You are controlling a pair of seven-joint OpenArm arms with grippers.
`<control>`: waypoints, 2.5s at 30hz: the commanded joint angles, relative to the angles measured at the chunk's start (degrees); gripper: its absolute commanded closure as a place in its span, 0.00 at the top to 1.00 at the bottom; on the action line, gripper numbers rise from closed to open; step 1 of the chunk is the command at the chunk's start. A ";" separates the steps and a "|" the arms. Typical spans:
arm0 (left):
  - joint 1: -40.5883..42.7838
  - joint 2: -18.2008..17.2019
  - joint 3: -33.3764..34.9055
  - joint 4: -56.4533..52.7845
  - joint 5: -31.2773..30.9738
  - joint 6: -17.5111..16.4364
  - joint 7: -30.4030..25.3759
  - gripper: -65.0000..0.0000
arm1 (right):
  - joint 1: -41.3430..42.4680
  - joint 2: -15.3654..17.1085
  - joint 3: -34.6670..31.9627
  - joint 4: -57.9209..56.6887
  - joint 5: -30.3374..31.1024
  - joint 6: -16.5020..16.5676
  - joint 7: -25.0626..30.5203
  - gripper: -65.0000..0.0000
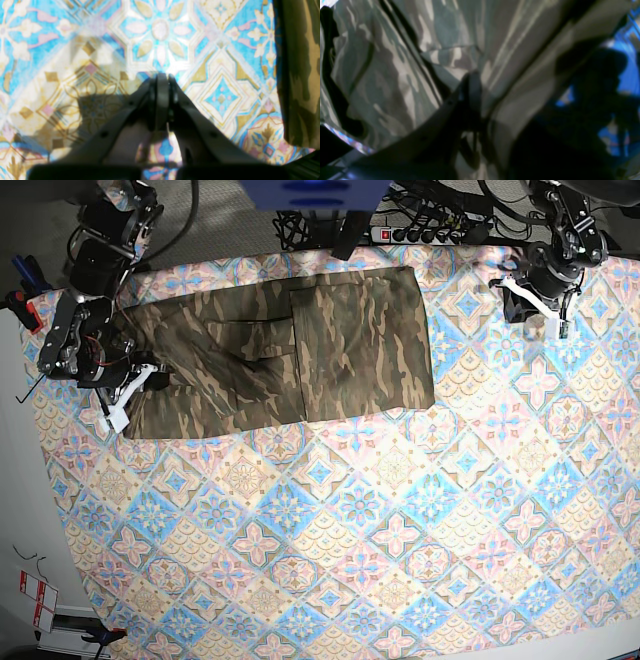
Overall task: Fold the T-shirt properly
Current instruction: 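Fold the grasped end with the right gripper toward the shirt's middle, then lower both grippers onto the folded shirt's edges and grasp them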
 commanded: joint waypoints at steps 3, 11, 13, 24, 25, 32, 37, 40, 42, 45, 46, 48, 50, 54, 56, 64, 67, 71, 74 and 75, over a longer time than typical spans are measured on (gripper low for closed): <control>0.14 -0.80 -0.26 0.75 -0.81 -0.28 -0.80 0.00 | -0.06 1.73 0.00 4.19 -2.86 -0.91 -2.02 0.00; 0.14 -0.80 -0.26 0.75 -0.81 -0.28 -0.80 0.00 | -4.10 1.64 -0.09 15.71 -2.86 -0.91 -2.10 0.00; 0.14 -0.80 -0.26 0.75 -0.81 -0.28 -0.80 0.00 | -4.10 1.64 -0.18 16.06 -2.86 -0.91 -3.07 0.00; -0.30 -0.80 -0.26 0.75 -0.81 -0.28 -0.80 0.00 | -6.13 1.56 -6.60 24.67 -2.86 -6.05 -3.07 0.00; -0.30 -0.80 -0.26 0.75 -0.81 -0.28 -0.80 0.00 | -6.39 1.56 -7.12 26.17 -2.86 -7.02 -3.07 0.00; -0.30 -0.80 -0.26 0.75 -0.81 -0.28 -0.80 0.00 | -8.59 1.56 -13.54 32.06 -2.86 -14.58 -3.16 0.00; -0.30 -0.80 -0.26 0.75 -0.81 -0.28 -0.80 0.00 | -9.38 0.32 -13.81 33.73 -2.86 -17.65 -3.69 0.00; -0.30 -0.80 -0.26 0.75 -0.81 -0.28 -0.80 0.00 | -10.35 0.15 -16.18 35.13 -2.86 -20.73 -3.33 0.00; -0.39 -0.80 -0.26 0.84 -0.81 -0.28 -0.80 0.00 | -11.14 0.15 -17.94 36.89 -2.86 -21.87 -3.16 0.00; -0.39 -0.63 -0.26 0.84 -0.81 -0.28 -0.80 0.00 | -11.93 0.15 -19.26 39.97 -2.86 -22.31 -3.25 0.00; -0.39 -0.63 -0.26 0.84 -0.81 -0.28 -0.80 0.00 | -12.28 0.15 -19.34 40.85 -2.86 -23.28 -3.42 0.00; -0.39 -0.63 -0.26 0.84 -0.81 -0.28 -0.80 0.00 | -13.07 0.15 -19.43 42.52 -2.86 -25.39 -3.42 0.00; -0.39 -0.63 -0.26 0.84 -0.81 -0.28 -0.80 0.00 | -13.25 0.15 -20.14 44.01 -2.86 -27.32 -3.69 0.00; -0.47 -0.54 1.94 0.84 -0.81 -0.28 -0.89 0.00 | -13.69 0.15 -23.48 46.12 -2.86 -29.61 -3.77 0.00; -0.47 -0.54 4.57 0.84 -0.90 -0.28 -0.98 0.00 | -14.48 0.15 -24.97 46.21 -2.86 -29.96 -3.77 0.00; -4.17 2.98 8.70 0.84 -0.81 -0.28 -0.98 0.00 | -14.74 0.15 -29.72 46.56 -2.86 -29.96 -3.77 0.00; -5.31 4.03 12.22 0.75 -0.72 -0.28 -0.89 0.00 | -14.74 0.15 -30.86 47.53 -2.86 -29.96 -3.69 0.00; -5.57 4.30 17.67 0.75 -0.81 -0.28 -0.98 0.00 | -14.74 0.15 -30.86 48.06 -2.86 -29.96 -3.69 0.00; -6.45 4.38 21.54 0.75 -0.81 -0.28 -0.98 0.00 | -14.74 0.15 -30.86 48.06 -2.86 -29.96 -3.77 0.00; -6.63 4.38 22.59 0.75 -0.90 -0.28 -0.98 0.00 | -14.83 0.15 -30.86 48.06 -2.86 -29.96 -3.77 0.00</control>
